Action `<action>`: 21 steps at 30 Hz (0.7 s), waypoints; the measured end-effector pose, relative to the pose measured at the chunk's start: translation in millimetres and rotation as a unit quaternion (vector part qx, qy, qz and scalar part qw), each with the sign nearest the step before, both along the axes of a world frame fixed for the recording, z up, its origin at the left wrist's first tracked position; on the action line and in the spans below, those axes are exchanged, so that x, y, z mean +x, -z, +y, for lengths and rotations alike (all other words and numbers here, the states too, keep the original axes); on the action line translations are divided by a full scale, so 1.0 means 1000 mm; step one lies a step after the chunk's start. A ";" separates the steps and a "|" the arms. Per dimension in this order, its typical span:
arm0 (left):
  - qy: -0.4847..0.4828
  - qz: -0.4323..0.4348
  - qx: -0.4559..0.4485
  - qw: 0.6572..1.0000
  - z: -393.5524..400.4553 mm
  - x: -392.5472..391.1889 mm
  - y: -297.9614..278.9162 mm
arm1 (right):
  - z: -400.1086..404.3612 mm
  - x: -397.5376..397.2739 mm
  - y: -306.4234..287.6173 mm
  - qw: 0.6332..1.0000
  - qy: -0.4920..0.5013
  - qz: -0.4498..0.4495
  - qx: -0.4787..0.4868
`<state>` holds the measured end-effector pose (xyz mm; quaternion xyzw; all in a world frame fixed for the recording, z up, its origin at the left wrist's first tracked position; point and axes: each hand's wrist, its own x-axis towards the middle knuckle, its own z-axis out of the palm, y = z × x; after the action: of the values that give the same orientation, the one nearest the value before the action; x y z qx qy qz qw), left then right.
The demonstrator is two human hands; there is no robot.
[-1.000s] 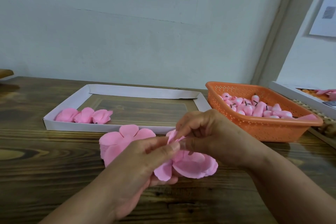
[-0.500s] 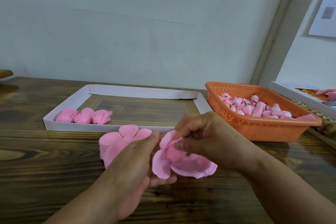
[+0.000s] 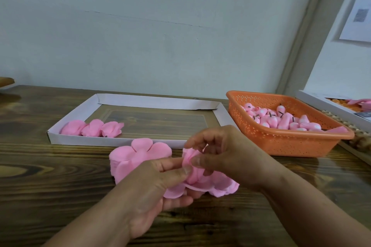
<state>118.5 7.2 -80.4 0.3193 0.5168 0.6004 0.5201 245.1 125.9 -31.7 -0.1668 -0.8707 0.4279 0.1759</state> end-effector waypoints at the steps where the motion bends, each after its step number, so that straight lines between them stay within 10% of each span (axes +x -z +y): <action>1: 0.000 -0.001 0.000 1.000 0.000 0.001 0.000 | 0.000 0.000 0.001 1.000 0.001 -0.007 0.004; 21: -0.025 -0.052 -0.030 0.998 -0.001 -0.003 -0.001 | 0.001 0.001 0.000 0.996 -0.011 -0.037 -0.079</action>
<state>115.1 6.5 -79.9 0.2584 0.5147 0.6133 0.5405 246.3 126.8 -31.9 -0.1866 -0.8417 0.4911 0.1250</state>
